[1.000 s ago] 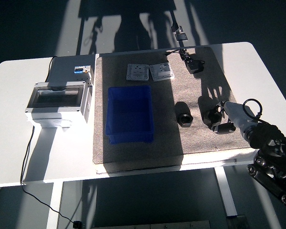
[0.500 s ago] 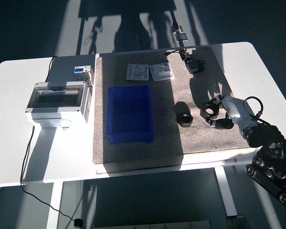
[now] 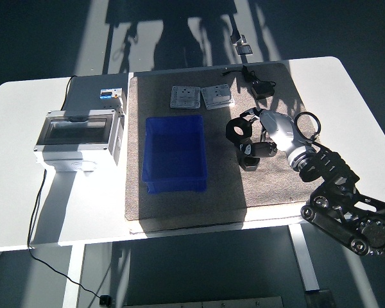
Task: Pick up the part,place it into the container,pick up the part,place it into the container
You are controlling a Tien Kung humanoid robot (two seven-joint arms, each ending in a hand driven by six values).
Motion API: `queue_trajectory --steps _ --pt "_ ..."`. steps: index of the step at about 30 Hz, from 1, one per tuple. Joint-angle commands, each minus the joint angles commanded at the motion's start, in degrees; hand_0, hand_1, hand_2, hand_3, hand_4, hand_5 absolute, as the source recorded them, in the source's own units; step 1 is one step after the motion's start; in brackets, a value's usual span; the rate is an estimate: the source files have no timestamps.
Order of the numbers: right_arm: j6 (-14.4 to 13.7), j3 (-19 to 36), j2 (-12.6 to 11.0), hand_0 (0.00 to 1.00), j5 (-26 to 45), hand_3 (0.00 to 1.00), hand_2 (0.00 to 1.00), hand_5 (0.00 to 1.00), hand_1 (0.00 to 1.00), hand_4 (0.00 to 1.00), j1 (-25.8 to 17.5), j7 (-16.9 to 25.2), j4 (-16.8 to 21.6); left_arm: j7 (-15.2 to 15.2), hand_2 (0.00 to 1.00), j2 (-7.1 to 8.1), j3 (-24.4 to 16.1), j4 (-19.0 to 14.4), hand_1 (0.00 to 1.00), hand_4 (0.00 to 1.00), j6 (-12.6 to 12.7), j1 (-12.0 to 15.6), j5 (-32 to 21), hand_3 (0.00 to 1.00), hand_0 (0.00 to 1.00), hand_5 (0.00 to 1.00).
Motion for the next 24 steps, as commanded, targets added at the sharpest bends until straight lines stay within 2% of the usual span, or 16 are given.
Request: queue_trajectory --steps 7,12,13,18,19,24 --pt "1.9 -7.5 3.6 0.648 -0.8 0.537 0.48 0.002 0.275 0.35 6.8 0.8 -2.6 0.1 0.606 0.01 0.0 0.0 0.627 0.662 0.2 0.0 -0.1 0.666 0.698 0.622" --pt "3.5 -10.6 5.3 0.648 -2.8 0.537 0.48 0.002 0.275 0.35 9.6 0.9 -4.3 0.0 0.606 -0.03 0.0 0.0 0.627 0.662 0.3 0.0 -0.3 0.666 0.698 0.622" --pt "3.9 -10.9 5.6 0.689 -3.2 0.612 0.571 0.002 0.458 0.367 10.0 0.8 -4.5 0.0 0.606 -0.05 0.0 0.0 0.627 0.66 0.3 0.1 -0.4 0.665 0.698 0.629" --pt "6.0 -12.3 6.7 0.689 -4.9 0.612 0.571 0.002 0.458 0.367 11.7 0.2 -4.9 -0.1 0.606 -0.28 -0.1 0.0 0.627 0.66 0.6 0.2 -0.8 0.665 0.698 0.629" --pt "6.3 -12.6 6.9 0.818 -5.1 0.662 0.703 0.076 0.722 0.541 11.9 0.1 -4.9 -0.2 0.607 -0.33 -0.1 0.0 0.627 0.659 0.6 0.2 -0.9 0.665 0.696 0.631" --pt "8.0 -13.7 7.4 0.818 -6.1 0.662 0.703 0.076 0.722 0.541 12.6 -0.8 -4.7 -0.4 0.607 -0.67 -0.3 0.0 0.627 0.659 0.8 0.2 -1.2 0.665 0.696 0.631"
